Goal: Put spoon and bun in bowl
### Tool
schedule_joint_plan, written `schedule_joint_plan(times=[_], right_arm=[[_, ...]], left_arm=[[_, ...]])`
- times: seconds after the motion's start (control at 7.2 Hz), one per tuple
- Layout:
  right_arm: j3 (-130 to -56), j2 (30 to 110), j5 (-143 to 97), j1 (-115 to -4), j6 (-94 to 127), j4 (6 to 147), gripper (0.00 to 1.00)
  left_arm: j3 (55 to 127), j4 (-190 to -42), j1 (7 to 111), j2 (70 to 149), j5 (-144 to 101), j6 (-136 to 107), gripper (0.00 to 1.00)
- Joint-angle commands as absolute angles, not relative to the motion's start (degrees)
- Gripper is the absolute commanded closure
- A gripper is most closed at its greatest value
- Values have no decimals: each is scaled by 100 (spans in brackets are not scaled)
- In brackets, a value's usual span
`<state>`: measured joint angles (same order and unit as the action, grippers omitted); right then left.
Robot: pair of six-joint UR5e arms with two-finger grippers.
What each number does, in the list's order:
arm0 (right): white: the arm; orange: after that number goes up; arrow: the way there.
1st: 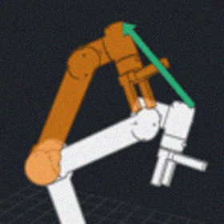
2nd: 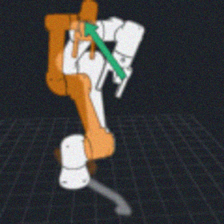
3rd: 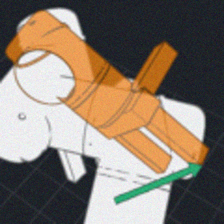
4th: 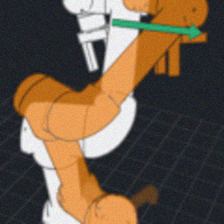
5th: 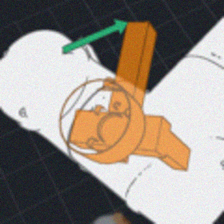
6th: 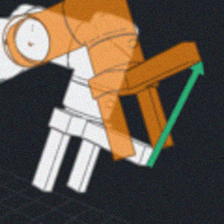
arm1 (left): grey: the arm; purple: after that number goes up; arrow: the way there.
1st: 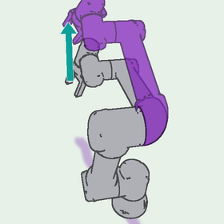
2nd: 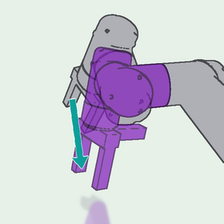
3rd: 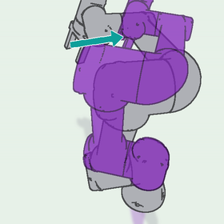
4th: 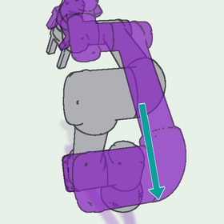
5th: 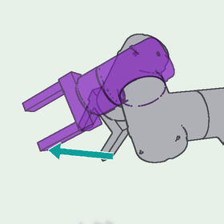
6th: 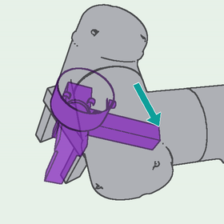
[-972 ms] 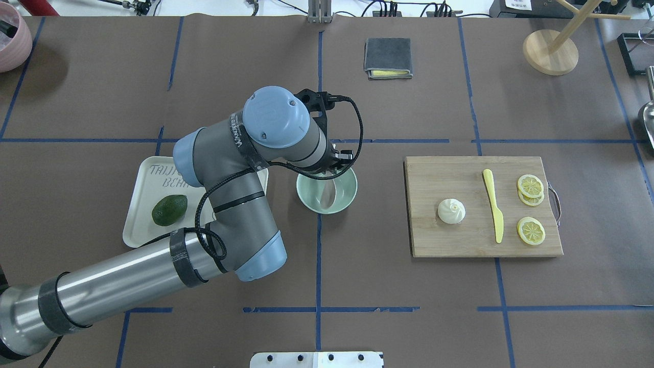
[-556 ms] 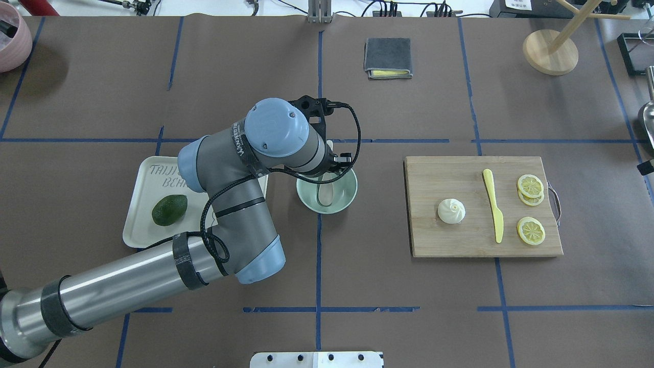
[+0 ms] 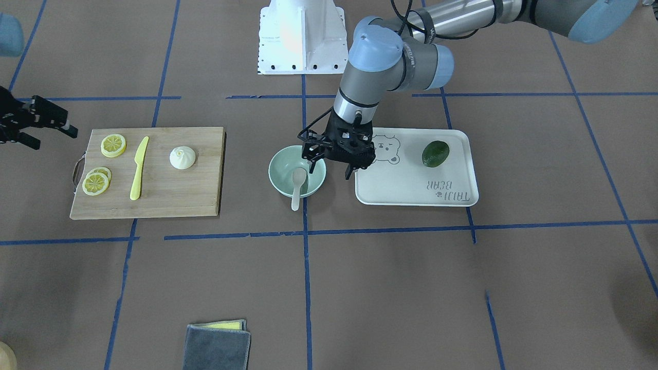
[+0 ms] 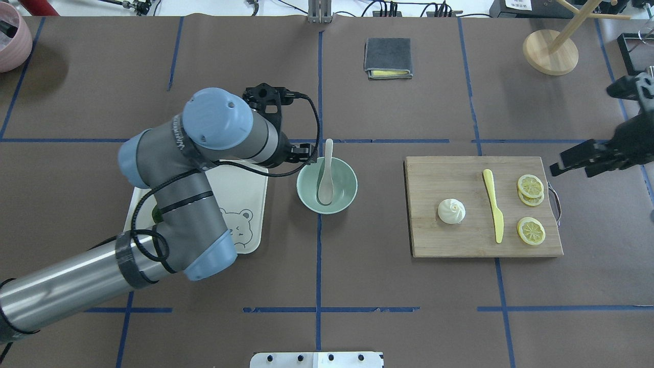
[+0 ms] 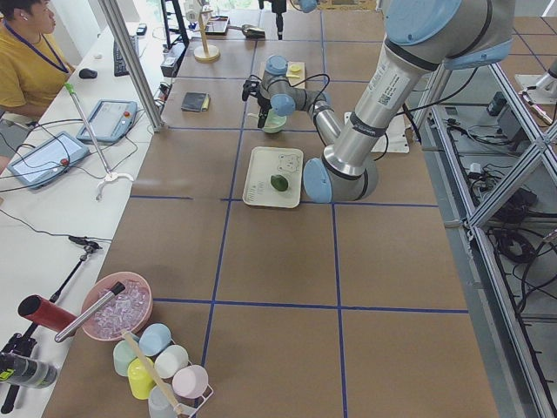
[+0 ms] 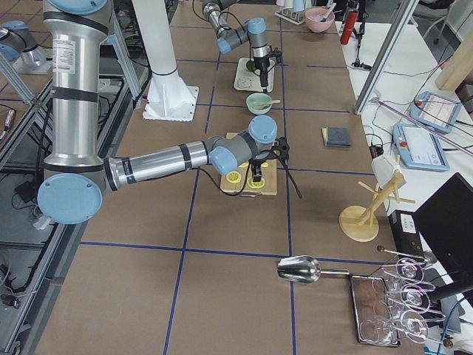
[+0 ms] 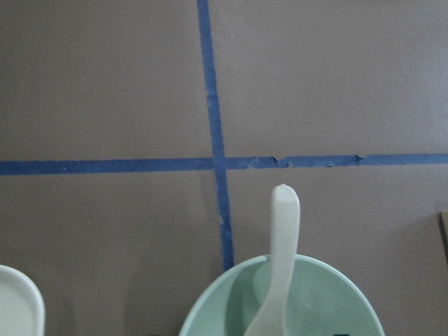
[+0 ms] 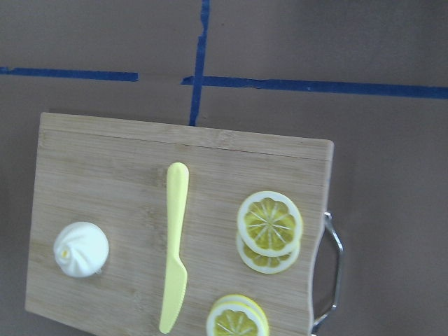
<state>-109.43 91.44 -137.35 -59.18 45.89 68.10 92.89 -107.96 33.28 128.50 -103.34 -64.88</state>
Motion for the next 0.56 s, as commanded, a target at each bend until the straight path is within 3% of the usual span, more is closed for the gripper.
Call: schedule_joint_plan(times=[0.0,0.42], right_arm=[[-11188,8860,-12100,-4452,6384,6732,0],[-11022,8396,-11111,-3580,6749,7178,0]], left_arm=[[9755,-10583,3489,12367,-10336,-6205,14],[9932,-10451,3489,12357,-10336,-6214,10]])
